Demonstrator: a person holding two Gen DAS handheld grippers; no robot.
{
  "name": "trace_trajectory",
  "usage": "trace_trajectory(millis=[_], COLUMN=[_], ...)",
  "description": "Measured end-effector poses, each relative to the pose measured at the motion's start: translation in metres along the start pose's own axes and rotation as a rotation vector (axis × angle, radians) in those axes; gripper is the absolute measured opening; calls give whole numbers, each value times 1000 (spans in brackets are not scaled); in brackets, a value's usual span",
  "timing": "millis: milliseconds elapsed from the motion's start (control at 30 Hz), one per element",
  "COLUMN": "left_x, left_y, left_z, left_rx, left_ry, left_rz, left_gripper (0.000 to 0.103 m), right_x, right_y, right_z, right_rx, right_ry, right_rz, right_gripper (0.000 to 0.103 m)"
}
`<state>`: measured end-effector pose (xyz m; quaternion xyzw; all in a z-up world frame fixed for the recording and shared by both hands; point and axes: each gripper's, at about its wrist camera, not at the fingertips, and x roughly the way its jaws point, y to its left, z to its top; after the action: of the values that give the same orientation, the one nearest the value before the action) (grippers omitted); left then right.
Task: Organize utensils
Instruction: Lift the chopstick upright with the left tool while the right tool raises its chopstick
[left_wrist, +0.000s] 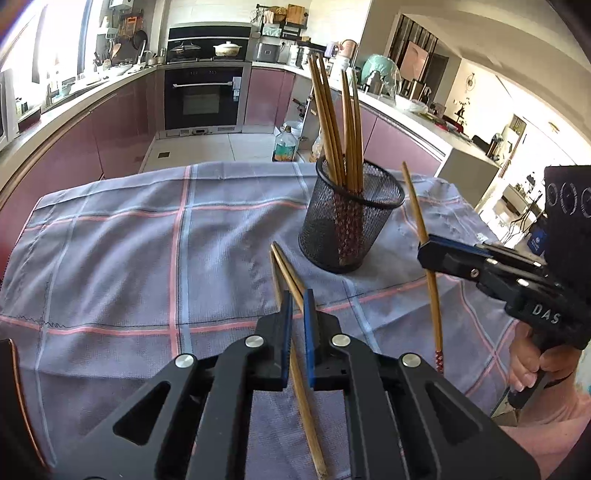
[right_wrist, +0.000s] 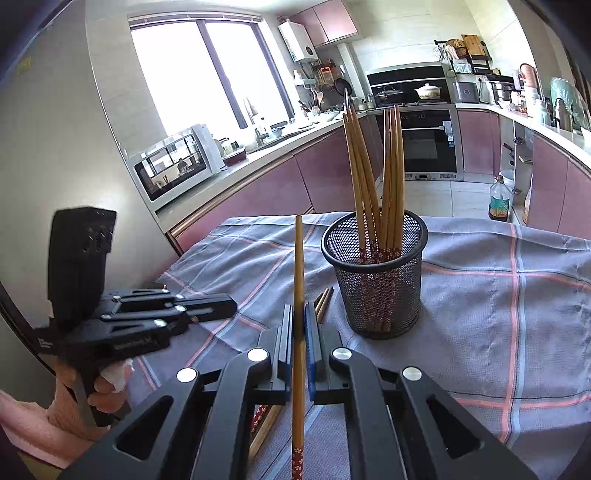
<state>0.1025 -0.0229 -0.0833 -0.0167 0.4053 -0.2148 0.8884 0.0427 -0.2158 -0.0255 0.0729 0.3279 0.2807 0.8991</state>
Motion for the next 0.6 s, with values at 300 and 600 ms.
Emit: trace_trajectory(millis=[300, 600], left_x=[48, 75], left_y=[4, 4], left_z=[-12, -7], left_rx=[16, 27], left_ry=[104, 142], left_rz=[55, 95], left_gripper=[20, 20], right_x=[4, 9], right_y=[-1, -1], right_z=[-4, -6], right_rx=[-1, 2], right_ry=[24, 40], right_rz=[4, 7], right_gripper=[5, 5])
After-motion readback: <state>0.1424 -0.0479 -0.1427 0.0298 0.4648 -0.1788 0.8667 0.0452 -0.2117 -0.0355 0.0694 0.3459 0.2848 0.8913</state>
